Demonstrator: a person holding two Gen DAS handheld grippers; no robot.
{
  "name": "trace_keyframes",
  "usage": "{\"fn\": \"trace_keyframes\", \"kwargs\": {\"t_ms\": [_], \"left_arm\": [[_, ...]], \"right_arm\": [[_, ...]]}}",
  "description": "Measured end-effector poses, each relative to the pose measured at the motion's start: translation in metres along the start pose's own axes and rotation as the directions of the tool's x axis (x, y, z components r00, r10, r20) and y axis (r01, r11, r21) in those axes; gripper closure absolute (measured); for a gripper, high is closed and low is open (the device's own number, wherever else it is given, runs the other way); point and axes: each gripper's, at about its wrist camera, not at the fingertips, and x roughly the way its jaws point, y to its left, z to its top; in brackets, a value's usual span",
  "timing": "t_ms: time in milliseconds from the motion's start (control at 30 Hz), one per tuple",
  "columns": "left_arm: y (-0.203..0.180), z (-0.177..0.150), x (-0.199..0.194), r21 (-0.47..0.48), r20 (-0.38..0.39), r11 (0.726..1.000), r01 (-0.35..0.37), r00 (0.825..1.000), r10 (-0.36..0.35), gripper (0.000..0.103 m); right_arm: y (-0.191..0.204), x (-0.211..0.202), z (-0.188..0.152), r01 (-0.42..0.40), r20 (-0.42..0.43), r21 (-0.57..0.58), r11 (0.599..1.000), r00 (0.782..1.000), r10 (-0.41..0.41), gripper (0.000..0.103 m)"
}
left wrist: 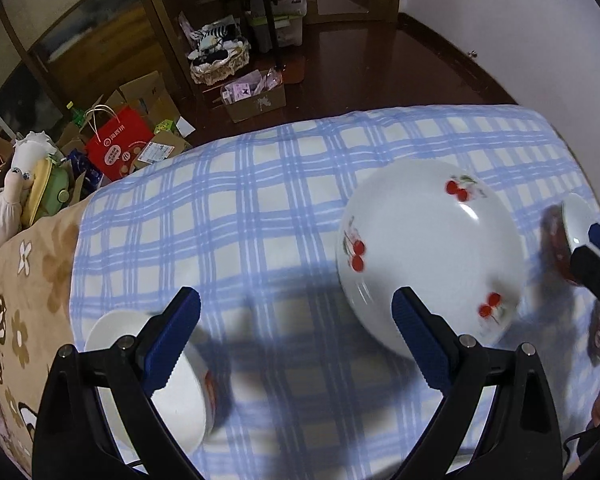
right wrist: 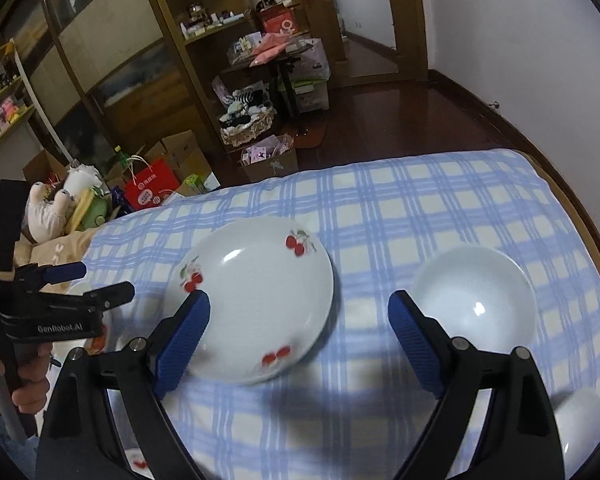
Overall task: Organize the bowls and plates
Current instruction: 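Grasp a cherry plate rim with the left gripper while the right gripper grasps another cherry plate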
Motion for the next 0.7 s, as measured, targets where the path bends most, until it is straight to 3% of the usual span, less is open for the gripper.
{"fn": "trace_keyframes", "kwargs": {"t_ms": [300,367,400,533,600,700], "left_arm": [[-0.003,0.016,0.049,-0.016,-0.055,1.0,-0.014,0.998,0.014,0.008],[-0.005,0.017,0.056,-0.008,-0.061,0.999,-0.033,0.998,0.032,0.016],[-0.005,0.018,0.058,-0.004,-0.066,1.0,-0.027,0.997,0.027,0.019],[-0.008,0.021,0.068,-0.009,-0.095,1.0,0.003,0.995,-0.004,0.048],[-0.009,0.02,0.07,-0.02,-0.102,0.999,0.036,0.994,-0.038,0.058],[-0.013,0.019,0.071,-0.04,-0.118,0.996,0.085,0.989,-0.089,0.078]], "right_arm": [[-0.015,0.048,0.001,-0.029,-0.059,0.06,0.998,0.998,0.033,0.008],[-0.018,0.054,-0.001,-0.028,-0.065,0.066,0.997,0.997,0.033,0.011],[-0.019,0.056,-0.001,-0.025,-0.068,0.066,0.998,0.997,0.03,0.018],[-0.018,0.067,0.001,-0.014,-0.11,0.039,0.999,0.994,0.018,0.039],[-0.018,0.072,0.001,0.005,-0.146,0.026,1.0,0.989,-0.001,0.07],[-0.02,0.081,0.0,0.033,-0.219,0.023,0.999,0.975,-0.027,0.09]]}}
